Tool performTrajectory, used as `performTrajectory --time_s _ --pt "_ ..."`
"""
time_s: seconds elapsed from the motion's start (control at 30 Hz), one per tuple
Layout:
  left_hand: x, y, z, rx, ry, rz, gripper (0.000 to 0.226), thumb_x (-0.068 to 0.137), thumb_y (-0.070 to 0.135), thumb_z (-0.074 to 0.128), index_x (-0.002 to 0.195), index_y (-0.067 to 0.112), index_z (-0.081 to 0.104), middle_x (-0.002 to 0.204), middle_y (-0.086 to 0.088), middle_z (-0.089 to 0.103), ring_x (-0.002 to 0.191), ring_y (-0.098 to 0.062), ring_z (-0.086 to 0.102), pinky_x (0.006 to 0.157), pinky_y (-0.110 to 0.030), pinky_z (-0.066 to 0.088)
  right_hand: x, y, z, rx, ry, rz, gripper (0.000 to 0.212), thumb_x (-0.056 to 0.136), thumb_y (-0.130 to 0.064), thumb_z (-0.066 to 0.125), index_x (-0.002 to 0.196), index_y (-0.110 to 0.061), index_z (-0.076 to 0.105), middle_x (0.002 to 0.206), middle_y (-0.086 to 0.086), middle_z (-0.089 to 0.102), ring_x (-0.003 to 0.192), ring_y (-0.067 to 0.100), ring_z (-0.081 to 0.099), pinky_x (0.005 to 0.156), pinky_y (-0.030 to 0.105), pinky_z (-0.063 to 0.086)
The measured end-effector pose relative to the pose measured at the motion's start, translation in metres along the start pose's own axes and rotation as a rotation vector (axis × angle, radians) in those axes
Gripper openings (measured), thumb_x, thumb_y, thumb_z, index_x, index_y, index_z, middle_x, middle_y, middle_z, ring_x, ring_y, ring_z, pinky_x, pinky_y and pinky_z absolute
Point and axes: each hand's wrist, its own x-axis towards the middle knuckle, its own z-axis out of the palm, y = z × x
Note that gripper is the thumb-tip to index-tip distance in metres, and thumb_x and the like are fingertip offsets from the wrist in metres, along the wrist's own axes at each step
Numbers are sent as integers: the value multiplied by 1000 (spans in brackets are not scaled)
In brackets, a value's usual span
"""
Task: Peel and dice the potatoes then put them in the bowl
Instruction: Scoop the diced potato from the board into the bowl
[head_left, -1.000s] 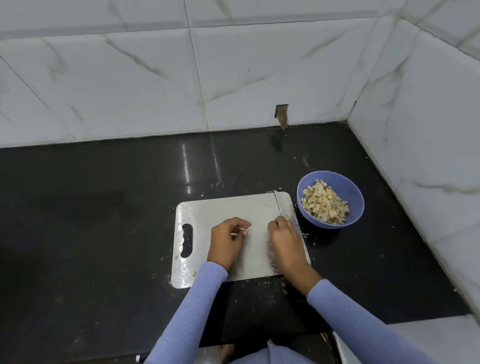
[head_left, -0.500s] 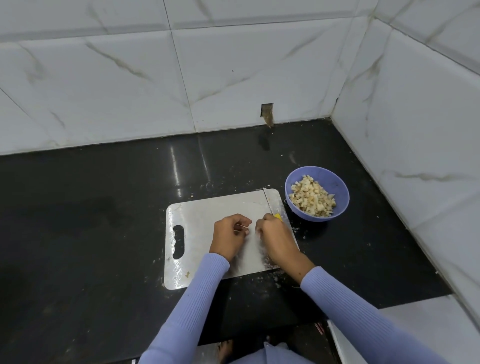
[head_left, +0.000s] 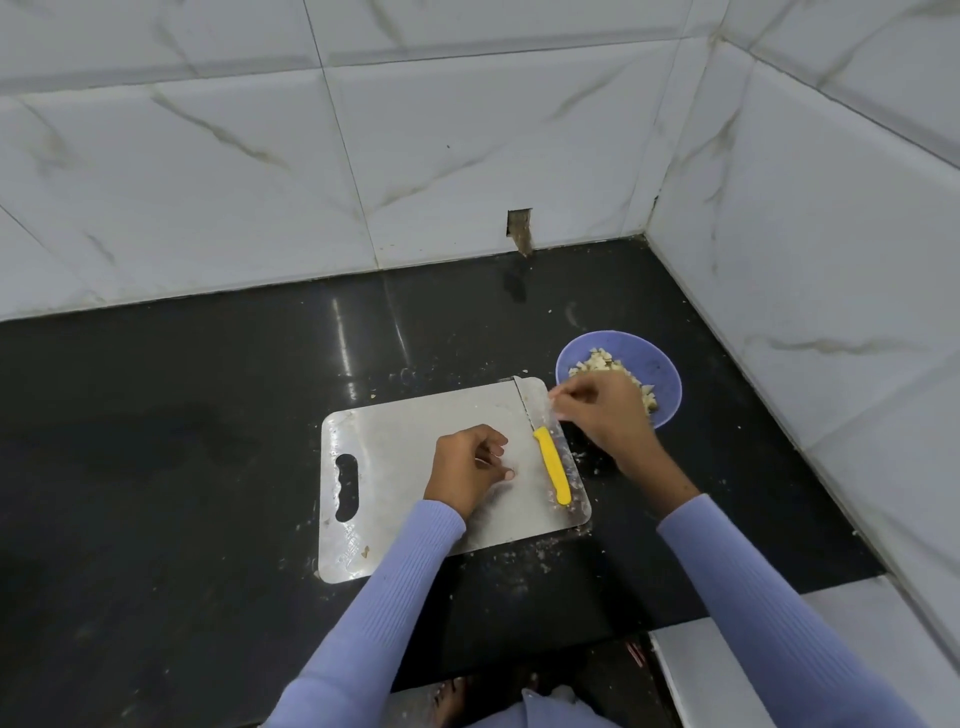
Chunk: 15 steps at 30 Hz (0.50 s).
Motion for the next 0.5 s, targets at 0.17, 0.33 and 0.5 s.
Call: performTrajectory --time_s 0.17,0.33,0.5 --pt "5 5 12 182 -68 56 36 67 0 82 99 6 67 82 -4 63 73 -16 60 73 -21 52 23 15 -39 -221 11 121 17 92 -10 58 96 -7 74 98 5 71 92 19 62 80 25 46" --pt "8 9 19 411 -47 167 20 83 6 67 103 8 68 91 -8 69 82 -21 63 79 -24 48 26 23 -51 -286 101 32 5 82 -5 70 83 -6 76 85 8 72 80 16 65 84 24 48" --pt "5 17 23 562 -76 205 23 88 3 50 108 5 62 97 -13 64 88 -27 58 79 -32 49 30 26 -56 -264 75 36 6 86 -4 66 89 -7 70 93 7 70 79 11 59 82 21 45"
